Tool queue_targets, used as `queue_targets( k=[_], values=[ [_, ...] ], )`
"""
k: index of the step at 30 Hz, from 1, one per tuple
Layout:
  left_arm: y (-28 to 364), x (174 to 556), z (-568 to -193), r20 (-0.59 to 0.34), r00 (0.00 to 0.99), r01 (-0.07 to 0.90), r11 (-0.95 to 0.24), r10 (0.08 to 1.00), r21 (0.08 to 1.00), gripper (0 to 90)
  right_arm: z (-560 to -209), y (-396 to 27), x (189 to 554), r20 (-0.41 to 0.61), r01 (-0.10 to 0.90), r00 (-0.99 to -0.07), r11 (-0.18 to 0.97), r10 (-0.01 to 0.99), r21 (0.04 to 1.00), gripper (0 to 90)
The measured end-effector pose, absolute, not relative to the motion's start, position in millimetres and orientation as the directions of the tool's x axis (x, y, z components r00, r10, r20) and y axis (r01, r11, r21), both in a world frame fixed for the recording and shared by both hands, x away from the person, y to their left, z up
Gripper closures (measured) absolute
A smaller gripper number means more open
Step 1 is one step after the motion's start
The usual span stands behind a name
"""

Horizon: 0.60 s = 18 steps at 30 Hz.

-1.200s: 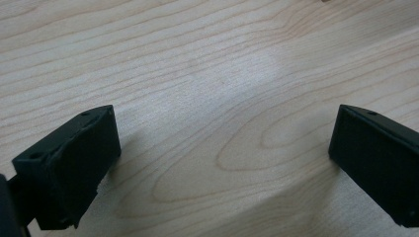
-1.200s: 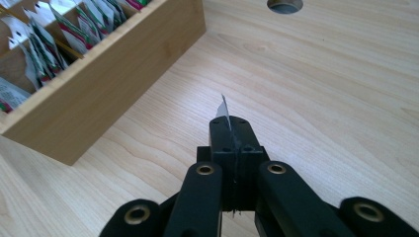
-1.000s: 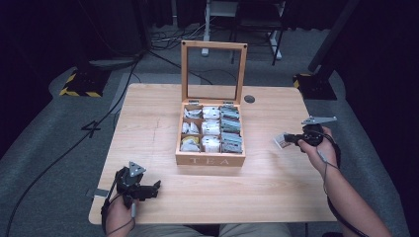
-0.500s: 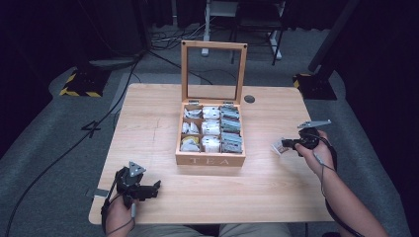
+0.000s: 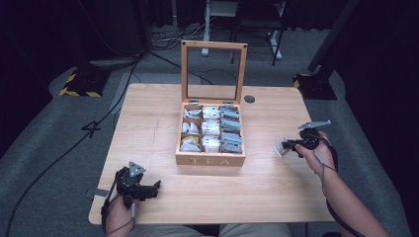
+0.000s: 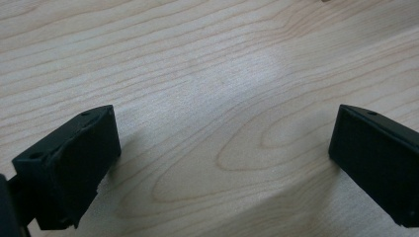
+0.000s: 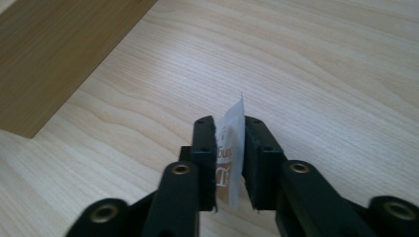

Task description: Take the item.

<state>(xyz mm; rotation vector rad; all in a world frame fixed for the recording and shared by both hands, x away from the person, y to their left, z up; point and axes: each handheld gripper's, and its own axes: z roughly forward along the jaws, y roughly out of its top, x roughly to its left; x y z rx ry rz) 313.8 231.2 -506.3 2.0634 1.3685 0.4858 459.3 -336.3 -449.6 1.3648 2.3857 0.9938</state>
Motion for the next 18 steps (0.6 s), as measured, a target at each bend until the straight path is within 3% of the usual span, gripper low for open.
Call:
queue_targets(
  k=[7,18],
  values=[
    [231.4,314.4,-506.2,-0.025,0.402,0.691,-0.286,0.915,0.664,0.0,-452.9,-350.4,464.3,0.09,0.649,-0.523,0.328,0.848,0.687,48.2],
    [231.4,314.4,-506.2,-0.025,0.402,0.691,-0.286,0.915,0.663,0.0,-445.0,-359.5,454.5,0.103,0.606,-0.546,0.307,0.831,0.734,47.2]
  ],
)
